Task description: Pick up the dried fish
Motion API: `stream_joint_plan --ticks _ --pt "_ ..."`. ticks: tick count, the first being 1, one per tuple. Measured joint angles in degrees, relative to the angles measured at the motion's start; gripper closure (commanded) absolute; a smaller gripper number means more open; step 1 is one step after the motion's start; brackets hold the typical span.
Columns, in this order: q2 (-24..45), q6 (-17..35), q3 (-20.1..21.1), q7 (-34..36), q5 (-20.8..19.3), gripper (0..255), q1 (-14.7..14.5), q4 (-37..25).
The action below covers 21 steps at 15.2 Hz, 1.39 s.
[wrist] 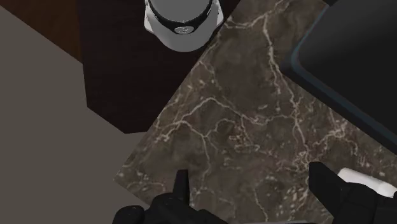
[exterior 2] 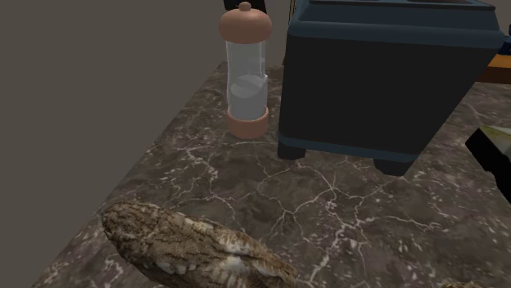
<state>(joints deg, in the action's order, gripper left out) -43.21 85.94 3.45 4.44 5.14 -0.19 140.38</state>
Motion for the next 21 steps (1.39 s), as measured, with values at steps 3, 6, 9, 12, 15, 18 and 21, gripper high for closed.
stream_joint_plan --ticks 3,6,9,12,15,18,21 --pt "0.3 1.1 2.0 2.5 1.2 0 -0.4 -0.1" --pt "2.0 4.3 6.3 8.0 3.2 0 -1.1 -0.6" --pt "5.2 7.4 10.9 14.0 4.7 0 -1.4 -2.9" --pt "10.1 10.8 15.8 20.3 5.1 0 -1.2 -6.4" --pt "14.4 13.4 20.3 26.6 4.5 0 -0.6 -9.8" --pt "19.1 15.3 24.9 33.5 2.8 0 0.1 -13.9" --pt "24.9 17.5 29.6 40.7 -0.4 0 1.1 -18.1"
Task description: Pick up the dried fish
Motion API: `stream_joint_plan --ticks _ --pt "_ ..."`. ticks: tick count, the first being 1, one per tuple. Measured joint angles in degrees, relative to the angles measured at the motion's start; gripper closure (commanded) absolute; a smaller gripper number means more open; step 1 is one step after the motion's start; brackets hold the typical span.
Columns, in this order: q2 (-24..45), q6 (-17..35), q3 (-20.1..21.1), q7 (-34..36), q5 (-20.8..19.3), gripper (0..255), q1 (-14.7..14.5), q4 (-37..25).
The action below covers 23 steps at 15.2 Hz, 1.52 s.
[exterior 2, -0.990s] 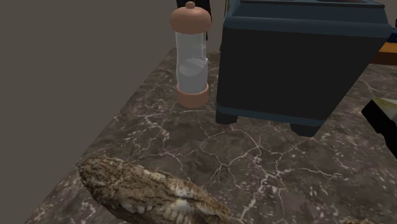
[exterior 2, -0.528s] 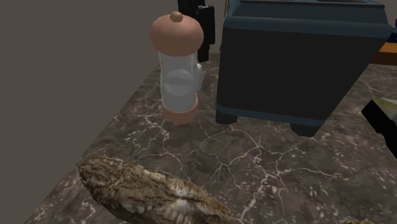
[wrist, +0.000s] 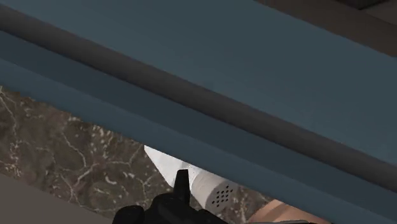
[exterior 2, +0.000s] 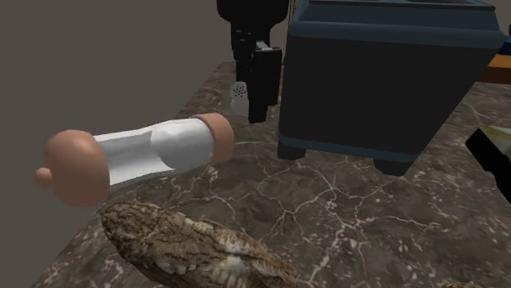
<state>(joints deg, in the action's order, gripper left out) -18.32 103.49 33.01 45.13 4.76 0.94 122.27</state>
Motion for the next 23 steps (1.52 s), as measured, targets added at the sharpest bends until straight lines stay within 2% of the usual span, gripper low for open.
stream_joint_plan --ticks 4,7,10,14,17,23 --pt "10.4 1.0 6.1 10.9 -7.6 0 1.2 -8.4" --pt "19.9 -0.5 9.6 20.1 -15.6 0 0.2 -16.4" --pt "29.4 -3.7 10.6 28.0 -24.0 0 -3.4 -25.2" --pt "41.8 -9.7 8.8 36.0 -33.9 0 -11.8 -39.1" --pt "44.9 -10.4 7.8 37.5 -36.3 0 -13.9 -42.1" --pt "45.6 -6.7 7.4 39.0 -37.0 0 -13.4 -38.5"
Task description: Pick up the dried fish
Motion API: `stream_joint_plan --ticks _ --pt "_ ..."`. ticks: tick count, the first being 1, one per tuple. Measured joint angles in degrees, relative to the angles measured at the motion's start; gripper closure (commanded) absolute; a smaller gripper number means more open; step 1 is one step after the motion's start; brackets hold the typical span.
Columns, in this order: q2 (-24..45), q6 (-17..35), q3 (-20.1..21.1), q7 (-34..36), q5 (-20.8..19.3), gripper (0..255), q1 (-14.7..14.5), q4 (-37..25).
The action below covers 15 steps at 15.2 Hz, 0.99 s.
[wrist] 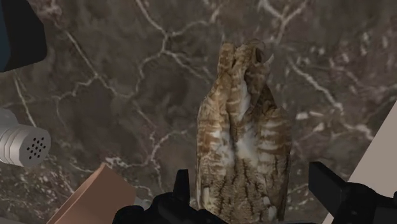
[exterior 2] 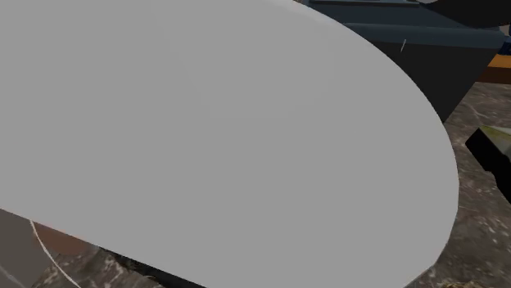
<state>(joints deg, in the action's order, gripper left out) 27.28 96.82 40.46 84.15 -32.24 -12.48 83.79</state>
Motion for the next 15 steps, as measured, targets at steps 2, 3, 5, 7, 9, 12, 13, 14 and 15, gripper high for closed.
stream_joint_plan --ticks 2,3,5,7,9,12,13,14,15 --pt "0.1 0.3 0.0 0.1 -0.1 255 0.0 0.2" --pt "0.1 0.4 0.0 0.2 -0.1 255 0.0 0.3" --pt "0.0 0.4 0.0 0.2 -0.1 255 0.0 0.4" --pt "0.0 0.4 0.0 0.2 -0.1 255 0.0 0.4" --pt "0.0 0.4 0.0 0.2 -0.1 255 0.0 0.4" --pt "0.0 0.0 0.0 0.0 0.0 255 0.0 0.0" --pt "0.0 -0.4 0.0 0.0 0.0 255 -0.2 -0.5" --pt "0.0 -1.1 0.1 -0.2 0.1 255 -0.4 -1.2" --pt "-0.1 -1.8 0.1 -0.5 0.2 255 -0.5 -1.9"
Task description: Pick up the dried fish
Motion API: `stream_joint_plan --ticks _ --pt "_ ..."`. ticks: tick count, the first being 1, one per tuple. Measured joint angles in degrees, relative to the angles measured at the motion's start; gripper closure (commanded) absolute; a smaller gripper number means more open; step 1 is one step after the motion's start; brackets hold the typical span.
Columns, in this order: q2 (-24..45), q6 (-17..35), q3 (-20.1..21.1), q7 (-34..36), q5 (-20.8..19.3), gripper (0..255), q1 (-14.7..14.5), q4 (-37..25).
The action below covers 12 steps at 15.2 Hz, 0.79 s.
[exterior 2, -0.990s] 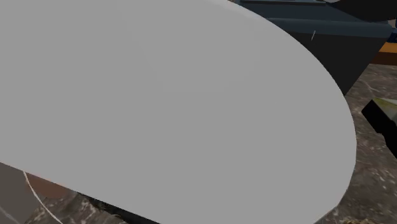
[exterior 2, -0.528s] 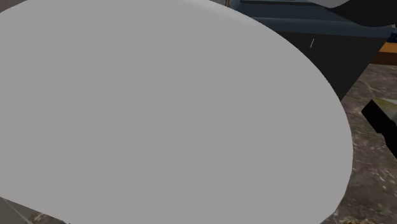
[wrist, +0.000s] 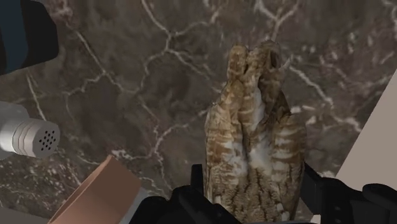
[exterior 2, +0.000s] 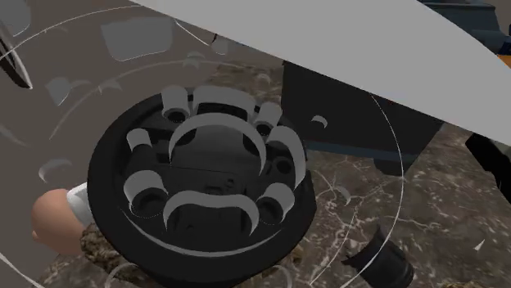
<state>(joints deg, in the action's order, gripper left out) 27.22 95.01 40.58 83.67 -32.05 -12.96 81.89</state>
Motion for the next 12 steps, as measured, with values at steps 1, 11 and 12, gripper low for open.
stream_joint_plan --ticks 1,11,12 --pt "-0.1 -0.4 0.0 -0.3 0.1 255 0.0 -0.4" --pt "-0.2 -7.8 0.2 -2.7 0.4 255 -1.7 -8.4" --pt "0.0 -8.2 0.2 -2.8 0.3 255 -1.9 -9.0"
